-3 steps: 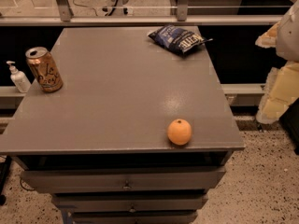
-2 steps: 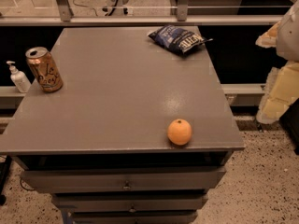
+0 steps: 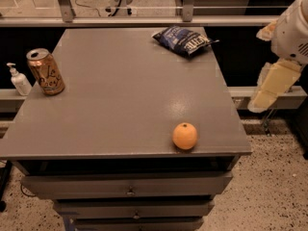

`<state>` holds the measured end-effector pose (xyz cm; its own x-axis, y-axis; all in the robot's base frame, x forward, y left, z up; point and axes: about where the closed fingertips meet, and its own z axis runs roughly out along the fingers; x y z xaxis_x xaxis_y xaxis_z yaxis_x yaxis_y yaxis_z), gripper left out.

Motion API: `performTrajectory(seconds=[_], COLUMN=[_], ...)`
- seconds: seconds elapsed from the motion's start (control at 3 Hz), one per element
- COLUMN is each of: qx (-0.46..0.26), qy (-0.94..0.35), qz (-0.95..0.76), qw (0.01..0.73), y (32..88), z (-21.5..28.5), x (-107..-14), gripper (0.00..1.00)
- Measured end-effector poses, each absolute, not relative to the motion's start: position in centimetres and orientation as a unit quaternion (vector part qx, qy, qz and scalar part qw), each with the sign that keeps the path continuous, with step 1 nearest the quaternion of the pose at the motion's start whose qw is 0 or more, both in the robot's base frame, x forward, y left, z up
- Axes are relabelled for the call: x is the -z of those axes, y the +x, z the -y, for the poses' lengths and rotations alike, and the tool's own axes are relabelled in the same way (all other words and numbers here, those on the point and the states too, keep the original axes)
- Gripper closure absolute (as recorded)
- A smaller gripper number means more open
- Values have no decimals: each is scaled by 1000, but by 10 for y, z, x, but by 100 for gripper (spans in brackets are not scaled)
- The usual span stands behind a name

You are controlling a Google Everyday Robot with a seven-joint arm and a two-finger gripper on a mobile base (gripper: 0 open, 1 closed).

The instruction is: Move blue chip bag near orange

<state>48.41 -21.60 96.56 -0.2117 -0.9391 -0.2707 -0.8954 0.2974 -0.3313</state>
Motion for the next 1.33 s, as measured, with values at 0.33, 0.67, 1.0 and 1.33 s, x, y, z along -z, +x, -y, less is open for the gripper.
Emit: performTrajectory(seconds=[0.33, 0.67, 1.0, 1.33], qx=[55, 46, 14, -25], qy=[-575, -553, -520, -490], qz=[-770, -761, -755, -750], qw=[271, 335, 398, 443], y=[522, 558, 592, 615], z=[218, 222, 225, 224], x=[-962, -963, -963, -959], gripper=[0, 0, 0, 0])
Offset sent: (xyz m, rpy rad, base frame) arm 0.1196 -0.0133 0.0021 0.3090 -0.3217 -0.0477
